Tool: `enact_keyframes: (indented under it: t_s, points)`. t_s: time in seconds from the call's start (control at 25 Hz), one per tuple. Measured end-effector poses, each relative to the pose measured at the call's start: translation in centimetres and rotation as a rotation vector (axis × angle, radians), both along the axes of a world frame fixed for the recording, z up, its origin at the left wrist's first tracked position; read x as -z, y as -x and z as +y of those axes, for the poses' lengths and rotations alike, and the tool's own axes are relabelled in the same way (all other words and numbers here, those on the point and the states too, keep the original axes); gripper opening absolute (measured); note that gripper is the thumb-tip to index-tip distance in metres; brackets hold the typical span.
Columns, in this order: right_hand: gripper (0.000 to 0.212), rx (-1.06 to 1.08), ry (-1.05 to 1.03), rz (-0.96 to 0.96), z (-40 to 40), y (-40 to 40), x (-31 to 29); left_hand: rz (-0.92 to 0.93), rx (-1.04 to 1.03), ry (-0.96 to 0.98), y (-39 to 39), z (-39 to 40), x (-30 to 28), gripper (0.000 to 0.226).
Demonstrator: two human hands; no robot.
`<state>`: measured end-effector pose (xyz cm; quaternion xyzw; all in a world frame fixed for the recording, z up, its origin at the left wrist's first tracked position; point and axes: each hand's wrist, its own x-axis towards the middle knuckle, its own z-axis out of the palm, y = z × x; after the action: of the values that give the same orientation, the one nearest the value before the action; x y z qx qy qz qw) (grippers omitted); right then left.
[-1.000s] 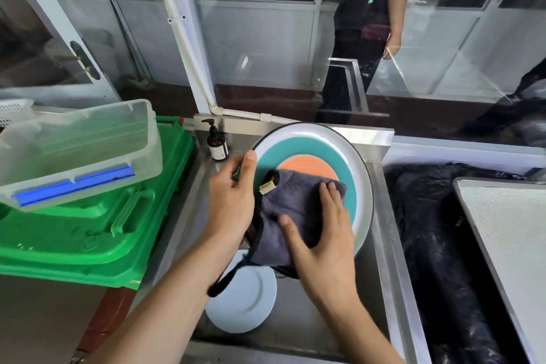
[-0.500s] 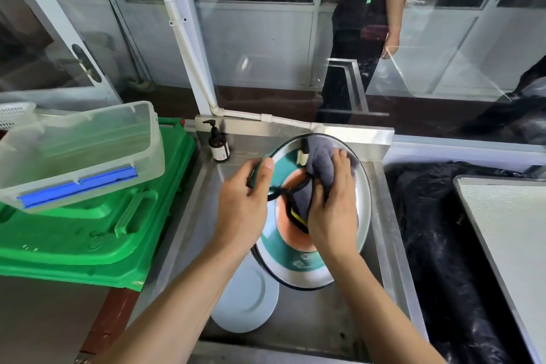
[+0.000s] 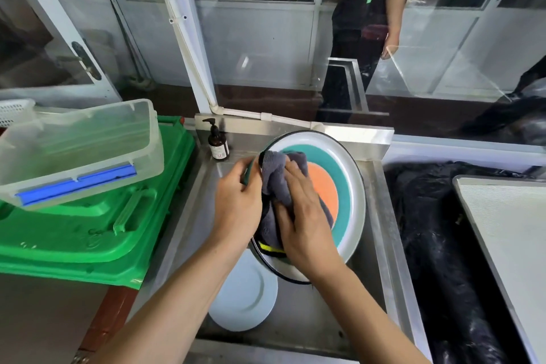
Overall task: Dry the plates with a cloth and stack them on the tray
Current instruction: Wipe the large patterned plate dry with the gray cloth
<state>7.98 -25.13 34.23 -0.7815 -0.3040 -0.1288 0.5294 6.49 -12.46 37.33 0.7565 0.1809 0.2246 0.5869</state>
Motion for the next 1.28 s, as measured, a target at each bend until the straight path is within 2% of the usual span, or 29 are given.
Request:
enact_keyframes:
  t_s: [0.12,0.32,0.48,0.6,0.84,0.96,1.08,1.28]
  points:
    - [0.035,-0.123,0.009,0.064,-0.5,2.8,0.9,-0.032,-0.004,0.093,-0.7,0.8,0.4,0.024]
    - [0.034,-0.11,0.219,0.132,-3.1,6.4,3.0,-0.077,0.008,-0.03,-0.8,1.3,0.1,0.021]
    - [0.036,0.022,0.291,0.159,-5.8,7.1,5.0,-0.089,0.008,-0.088,-1.1,2.1,-0.5,0.019]
    - [0.029,0.154,0.387,0.114,-6.5,6.4,5.8,-0.098,0.021,-0.114,-1.1,2.4,-0.5,0.023]
    - [0.029,0.428,0.549,-0.01,-8.2,1.3,5.5,-0.091,0.055,-0.132,-0.9,2.1,-0.5,0.019]
    - [0.03,0.469,0.513,-0.015,-7.8,-0.8,4.8,-0.075,0.065,-0.152,-0.7,1.9,-0.1,0.025]
    - [0.033,0.492,0.377,0.04,-6.7,-2.2,3.6,-0.077,0.067,-0.152,-0.7,2.0,0.0,0.023]
    - [0.036,0.415,0.208,0.035,-4.4,-4.5,0.0,-0.061,0.073,-0.126,-0.3,1.5,0.3,0.032]
